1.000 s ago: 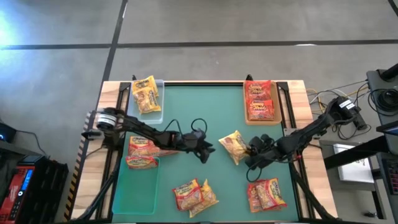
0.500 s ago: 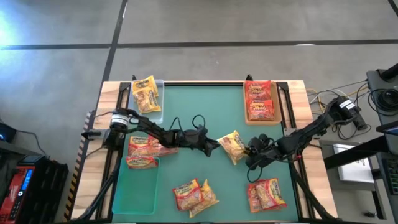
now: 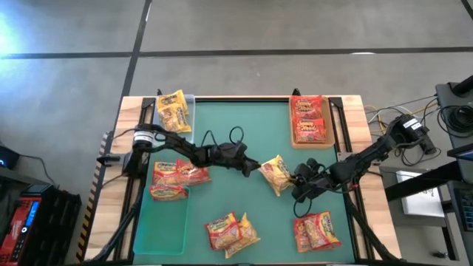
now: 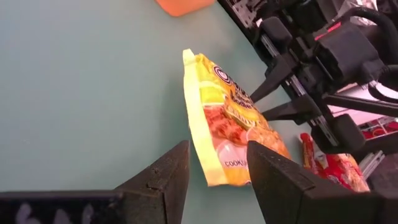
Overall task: Sort Maruchan noodles
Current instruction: Put the yellow noodle pack into the transparent bin
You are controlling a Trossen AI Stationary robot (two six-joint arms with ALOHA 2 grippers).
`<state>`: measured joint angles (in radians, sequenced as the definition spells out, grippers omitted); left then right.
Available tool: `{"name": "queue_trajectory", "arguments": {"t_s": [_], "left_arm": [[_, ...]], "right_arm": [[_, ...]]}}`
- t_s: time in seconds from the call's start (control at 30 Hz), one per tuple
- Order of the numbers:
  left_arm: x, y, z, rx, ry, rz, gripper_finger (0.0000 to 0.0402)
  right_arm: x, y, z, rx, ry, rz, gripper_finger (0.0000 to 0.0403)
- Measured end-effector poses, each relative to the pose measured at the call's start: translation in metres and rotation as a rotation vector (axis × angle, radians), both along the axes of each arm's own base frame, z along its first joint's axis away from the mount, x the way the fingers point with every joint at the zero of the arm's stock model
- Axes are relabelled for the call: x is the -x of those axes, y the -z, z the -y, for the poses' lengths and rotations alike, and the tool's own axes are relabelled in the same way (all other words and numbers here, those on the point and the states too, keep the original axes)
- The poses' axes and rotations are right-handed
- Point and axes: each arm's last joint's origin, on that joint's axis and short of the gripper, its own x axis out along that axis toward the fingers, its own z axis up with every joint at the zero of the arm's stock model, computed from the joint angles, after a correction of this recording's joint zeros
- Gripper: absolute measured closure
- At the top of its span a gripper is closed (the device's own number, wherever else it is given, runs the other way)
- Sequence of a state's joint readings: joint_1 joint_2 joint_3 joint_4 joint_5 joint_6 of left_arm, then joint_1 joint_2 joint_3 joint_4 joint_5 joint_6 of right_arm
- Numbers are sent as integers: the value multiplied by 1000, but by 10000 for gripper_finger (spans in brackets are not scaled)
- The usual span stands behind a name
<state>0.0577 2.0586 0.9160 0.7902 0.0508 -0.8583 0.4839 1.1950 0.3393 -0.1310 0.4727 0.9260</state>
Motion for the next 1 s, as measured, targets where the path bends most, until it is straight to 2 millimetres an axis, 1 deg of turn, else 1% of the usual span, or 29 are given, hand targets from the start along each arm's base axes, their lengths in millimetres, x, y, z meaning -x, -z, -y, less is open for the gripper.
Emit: {"name": "queue_trajectory", "arguments": {"t_s": [0.1,0.2,0.47,0.83,1.0], "left_arm": [[-2,-2,-1,22,5,6,251],[-4,-1,0,48,22,-34,238],[-3,1,2,97,39,-56,212],[-3,2,1,186,-5,-78,210],[-1,5,1,194,-6,-129,209]], "right_arm": [[0,0,0,14,3,7,323],[-1,-1,2,24,10,14,323],[-6,-1,12,58,22,7,323],[-15,-5,19,81,4,52,323],[-15,-5,21,86,5,46,323]]}}
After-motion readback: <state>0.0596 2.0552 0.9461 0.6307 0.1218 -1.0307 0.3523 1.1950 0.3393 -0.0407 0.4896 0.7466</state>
